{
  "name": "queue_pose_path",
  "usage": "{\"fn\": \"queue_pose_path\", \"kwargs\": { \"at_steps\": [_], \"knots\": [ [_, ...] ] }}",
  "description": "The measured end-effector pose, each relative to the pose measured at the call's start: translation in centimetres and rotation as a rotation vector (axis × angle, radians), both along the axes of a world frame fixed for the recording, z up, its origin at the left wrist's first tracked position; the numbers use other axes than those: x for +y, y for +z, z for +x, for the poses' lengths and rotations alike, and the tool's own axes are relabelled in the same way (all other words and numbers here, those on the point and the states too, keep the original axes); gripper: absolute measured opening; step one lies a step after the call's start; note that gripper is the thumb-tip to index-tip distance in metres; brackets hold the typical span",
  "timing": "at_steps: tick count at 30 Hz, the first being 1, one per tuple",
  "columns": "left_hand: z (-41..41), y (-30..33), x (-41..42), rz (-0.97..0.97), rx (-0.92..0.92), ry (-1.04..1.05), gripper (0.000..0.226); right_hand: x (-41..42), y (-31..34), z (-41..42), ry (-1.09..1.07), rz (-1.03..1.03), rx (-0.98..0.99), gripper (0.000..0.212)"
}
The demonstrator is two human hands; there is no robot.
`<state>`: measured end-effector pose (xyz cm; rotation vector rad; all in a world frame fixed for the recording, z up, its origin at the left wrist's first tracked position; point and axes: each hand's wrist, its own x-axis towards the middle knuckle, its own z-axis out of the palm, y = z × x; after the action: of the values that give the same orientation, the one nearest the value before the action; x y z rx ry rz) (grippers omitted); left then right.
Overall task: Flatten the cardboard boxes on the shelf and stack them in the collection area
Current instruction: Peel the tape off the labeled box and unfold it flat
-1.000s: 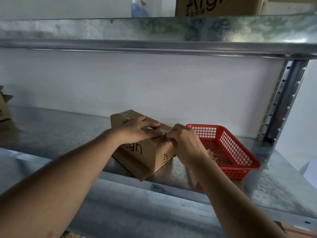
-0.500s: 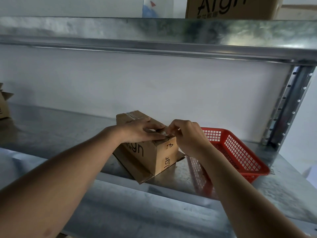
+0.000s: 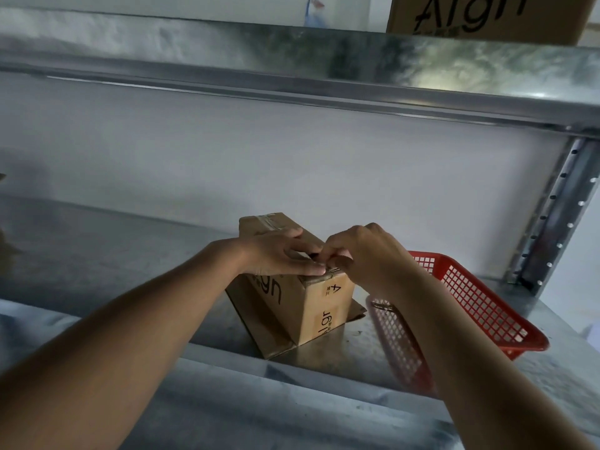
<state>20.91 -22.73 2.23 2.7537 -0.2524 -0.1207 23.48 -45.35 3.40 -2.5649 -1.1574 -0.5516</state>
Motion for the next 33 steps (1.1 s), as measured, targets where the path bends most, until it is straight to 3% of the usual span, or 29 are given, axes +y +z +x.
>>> {"fn": "queue_pose_path", "kwargs": {
  "at_steps": [7,13,19,23,25,28,31,33],
  "knots": [
    [0.7,-0.1,1.1,-0.018,0.016,-0.053,0.056,0.0,0.4,-0.6,-0.017,0.108,0.06,0.015],
    [0.6,0.6,2.8,-0.06,0.042,-0.15,0.073,0.1,-0.7,-1.2,-0.016,0.167,0.185,0.011],
    [0.1,1.0,4.8,-0.094,-0.22,-0.039,0.101,1.8,-0.6,-1.1,-0.073,0.26,0.341,0.012],
    [-1.2,1.5,6.1,-0.203,-0.162,-0.011,0.077,3.7,0.4,-1.6,-0.032,0.267,0.497,0.014],
    [-1.9,1.1,7.0,-0.304,-0.102,0.051,0.079,4.9,0.7,-2.2,0.008,0.271,0.595,0.016],
    [-3.2,0.0,7.6,-0.508,-0.068,0.081,0.038,6.9,0.4,-3.2,0.045,0.301,0.707,0.019],
    [-4.2,-0.8,7.4,-0.528,-0.152,0.115,0.008,8.9,-0.4,-3.8,0.005,0.352,0.677,0.023],
    [-4.5,-1.2,7.0,-0.506,-0.225,0.171,0.009,9.8,-0.8,-4.0,-0.046,0.386,0.615,0.023]
  ]
}}
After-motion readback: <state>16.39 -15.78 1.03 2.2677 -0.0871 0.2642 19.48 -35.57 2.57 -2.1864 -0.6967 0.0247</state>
